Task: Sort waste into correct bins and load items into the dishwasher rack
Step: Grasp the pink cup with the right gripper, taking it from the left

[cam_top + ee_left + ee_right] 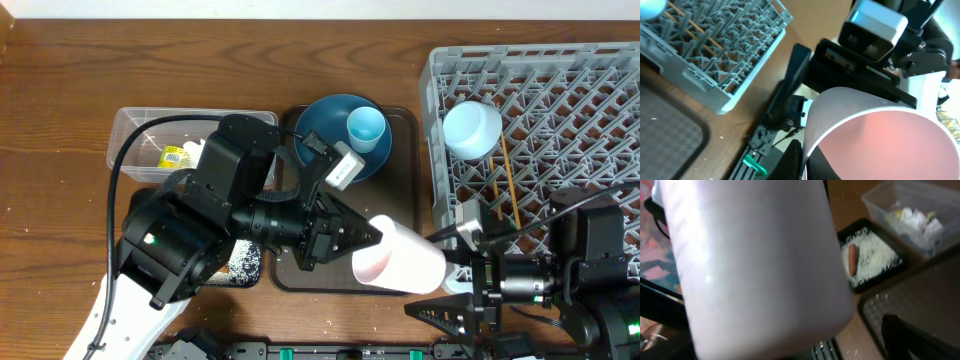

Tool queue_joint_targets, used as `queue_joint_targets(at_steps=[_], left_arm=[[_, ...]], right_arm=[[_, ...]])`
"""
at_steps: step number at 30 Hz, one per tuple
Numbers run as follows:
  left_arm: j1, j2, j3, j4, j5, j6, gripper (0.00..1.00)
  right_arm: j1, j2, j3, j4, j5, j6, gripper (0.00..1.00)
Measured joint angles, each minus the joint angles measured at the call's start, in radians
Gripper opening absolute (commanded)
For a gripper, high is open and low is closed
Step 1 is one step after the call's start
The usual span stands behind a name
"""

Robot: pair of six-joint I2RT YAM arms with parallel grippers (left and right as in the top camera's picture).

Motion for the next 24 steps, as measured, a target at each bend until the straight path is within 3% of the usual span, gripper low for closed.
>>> queue_joint_targets(at_steps=[9,16,24], left_arm=[[0.0,0.0,0.0,0.002,0.03,0.0,0.06],[0.0,0.0,0.0,0.004,0.033,0.0,0.06],[0.0,0.0,0.0,0.005,0.03,0.0,0.06]], right_arm=[[0.0,0.0,0.0,0.169,-0.086,-0.014,0.94],[0.0,0.0,0.0,0.19,-0.112,-0.003,0.89],[0.0,0.0,0.0,0.208,-0.119,0.012,0.72]])
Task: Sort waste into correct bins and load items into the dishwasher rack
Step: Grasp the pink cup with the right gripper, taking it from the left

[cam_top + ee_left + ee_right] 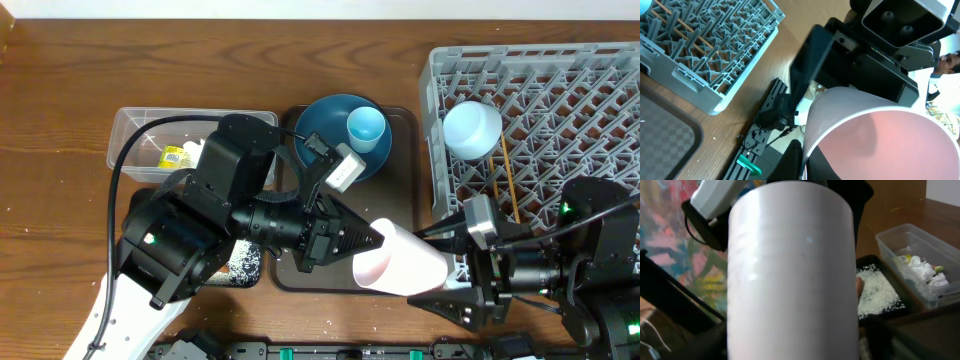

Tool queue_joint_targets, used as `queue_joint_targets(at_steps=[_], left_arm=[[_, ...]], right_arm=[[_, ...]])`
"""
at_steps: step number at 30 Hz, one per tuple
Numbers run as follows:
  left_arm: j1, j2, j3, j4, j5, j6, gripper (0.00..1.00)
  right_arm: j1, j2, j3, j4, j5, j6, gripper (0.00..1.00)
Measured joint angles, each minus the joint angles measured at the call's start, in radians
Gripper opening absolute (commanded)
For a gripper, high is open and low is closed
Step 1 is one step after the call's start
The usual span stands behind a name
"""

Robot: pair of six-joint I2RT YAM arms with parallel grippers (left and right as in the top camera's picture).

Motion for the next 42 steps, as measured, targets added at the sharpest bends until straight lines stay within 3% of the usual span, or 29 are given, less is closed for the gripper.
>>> queue_joint_targets(at_steps=[3,6,11,25,29,42], left_arm=[[0.0,0.0,0.0,0.0,-0.007,0.0,0.08],[0.0,0.0,0.0,0.0,-0.012,0.001,0.17],[0.0,0.0,0.0,-0.008,-0.013,-0.002,0.17],[-0.001,0.0,0.0,-0.102,-0.077,0.0,0.17],[-0.001,0.0,0.0,-0.107,-0.11,0.001,0.28],[-0.005,0.0,0.0,-0.213,-0.523,0.0,0.33]], right_arm=[[0.0,-0.001,0.0,0.024,-0.008,0.002,0.68],[0.0,-0.001,0.0,0.048,-0.011,0.002,0.63],[0.0,-0.001,0.0,0.082,-0.01,0.008,0.52],[0.0,0.003,-0.001,0.171,0.013,0.022,0.49],[0.0,0.003,-0.001,0.178,0.016,0.026,0.48],[0.0,0.003,-0.003,0.137,0.228,0.111,0.37]])
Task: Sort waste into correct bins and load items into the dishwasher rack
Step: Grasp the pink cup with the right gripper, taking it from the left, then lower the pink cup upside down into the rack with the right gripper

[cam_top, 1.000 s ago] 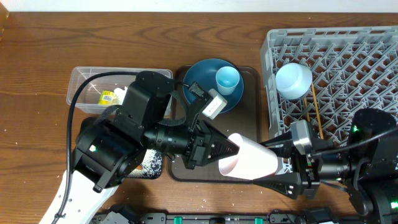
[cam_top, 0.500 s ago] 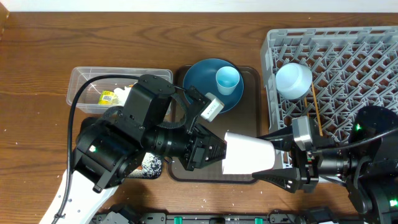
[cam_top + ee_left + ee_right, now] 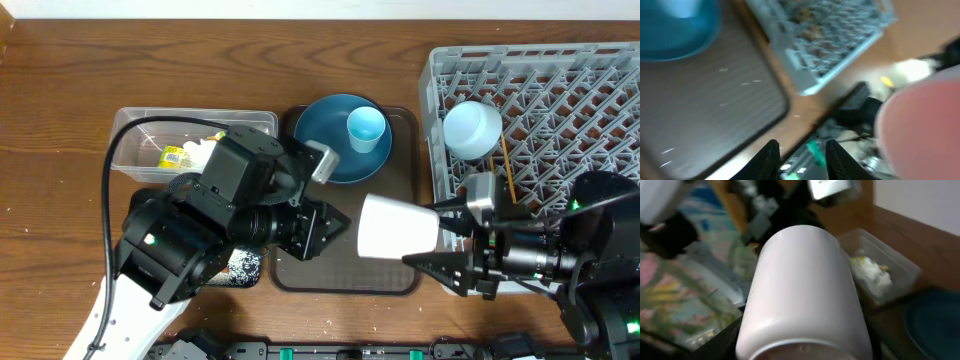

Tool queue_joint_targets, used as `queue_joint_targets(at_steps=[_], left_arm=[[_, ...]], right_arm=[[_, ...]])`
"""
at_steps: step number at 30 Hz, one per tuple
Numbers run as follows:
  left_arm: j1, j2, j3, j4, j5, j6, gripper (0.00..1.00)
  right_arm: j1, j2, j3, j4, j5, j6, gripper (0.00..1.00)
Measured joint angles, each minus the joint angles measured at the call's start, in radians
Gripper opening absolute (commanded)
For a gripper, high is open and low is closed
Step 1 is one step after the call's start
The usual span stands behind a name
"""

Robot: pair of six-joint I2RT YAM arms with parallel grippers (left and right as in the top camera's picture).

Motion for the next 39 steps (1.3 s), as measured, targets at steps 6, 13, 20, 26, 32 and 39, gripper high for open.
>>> queue_joint_targets(at_steps=[6,13,20,26,32,39], left_arm=[[0.0,0.0,0.0,-0.054,-0.212,0.001,0.45],[0.0,0.002,0.0,-0.088,-0.37,0.002,0.65],[0.0,0.043,0.0,-0.09,-0.418,0.002,0.88],[0.0,0.072,0.0,-0.09,-0.422,0.001,0.93],[0.0,0.077,0.0,-0.09,-0.422,0.0,0.95],[0.0,0.077,0.0,-0.09,-0.422,0.0,0.98]], right_arm=[[0.0,0.0,0.0,-0.11,0.234,0.022,0.34],[0.0,0.002,0.0,-0.233,0.631,0.117,0.31],[0.0,0.003,0.0,-0.277,0.981,0.248,0.29],[0.0,0.035,0.0,-0.292,1.128,0.286,0.27],[0.0,0.123,0.0,-0.306,1.188,0.303,0.26],[0.0,0.25,0.0,-0.297,1.203,0.31,0.26]])
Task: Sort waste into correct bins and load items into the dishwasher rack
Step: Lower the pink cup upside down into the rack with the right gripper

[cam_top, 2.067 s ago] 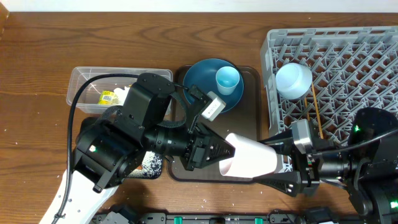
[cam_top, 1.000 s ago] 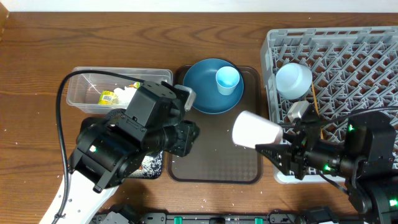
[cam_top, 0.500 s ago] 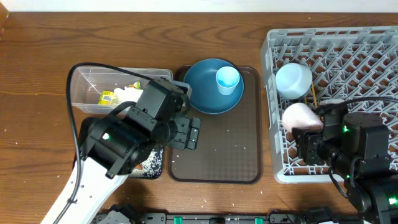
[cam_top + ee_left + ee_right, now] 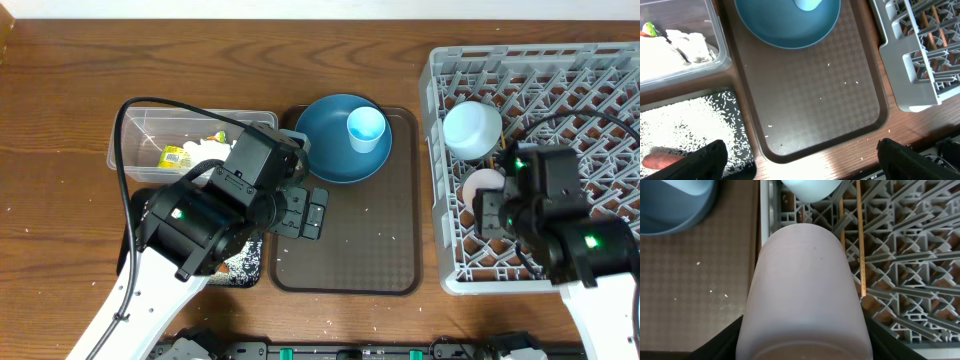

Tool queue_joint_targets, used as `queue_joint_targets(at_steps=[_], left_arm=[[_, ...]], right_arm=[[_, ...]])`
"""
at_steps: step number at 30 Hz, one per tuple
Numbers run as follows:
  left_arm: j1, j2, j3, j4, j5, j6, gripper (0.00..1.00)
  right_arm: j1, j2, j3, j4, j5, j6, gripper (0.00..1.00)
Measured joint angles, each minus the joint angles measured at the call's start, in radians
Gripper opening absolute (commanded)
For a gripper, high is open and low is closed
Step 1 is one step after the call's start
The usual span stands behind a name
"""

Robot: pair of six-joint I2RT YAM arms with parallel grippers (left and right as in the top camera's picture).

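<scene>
The white cup with a pink inside [image 4: 802,285] is gripped by my right gripper [image 4: 802,332], shut on it over the left side of the grey dishwasher rack [image 4: 900,260]. From overhead the cup [image 4: 487,187] shows its pink inside under the right arm, just in front of a light blue cup [image 4: 472,128] in the rack [image 4: 590,90]. My left gripper [image 4: 800,162] is open and empty over the front of the brown tray [image 4: 810,100]. A blue bowl [image 4: 335,150] holding a small blue cup [image 4: 366,128] sits at the tray's back.
A clear bin [image 4: 150,125] with paper waste stands left of the tray. A black tray [image 4: 695,120] of rice with a sausage [image 4: 660,160] lies in front of it. Wooden chopsticks [image 4: 858,235] lie in the rack beside the held cup.
My right gripper held the cup sideways over the tray's right edge; now it holds it over the rack's left side. The left gripper has drawn back over the tray's left part, still open.
My left gripper first held the cup at the tray's front, with the right gripper open beside it. Then the right fingers stood around the cup. Then the left had let go and the right held it. Now the cup is over the rack.
</scene>
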Motion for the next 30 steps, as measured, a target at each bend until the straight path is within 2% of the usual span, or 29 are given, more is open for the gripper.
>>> queue_joint_targets(at_steps=[12,21,22,26,30], left_arm=[[0.0,0.0,0.0,0.0,-0.003,0.0,0.99],[0.0,0.0,0.0,0.0,-0.003,0.0,0.99],[0.0,0.0,0.0,0.0,-0.003,0.0,0.99],[0.0,0.0,0.0,0.0,-0.003,0.0,0.99],[0.0,0.0,0.0,0.0,-0.003,0.0,0.99]], right_arm=[[0.0,0.203,0.0,0.037,0.07,0.028,0.27],[-0.001,0.291,0.0,0.088,0.088,0.037,0.3],[-0.001,0.296,0.0,0.092,0.089,0.037,0.34],[-0.001,0.307,0.0,0.094,0.089,0.037,0.65],[-0.001,0.308,0.0,0.091,0.089,0.045,0.76]])
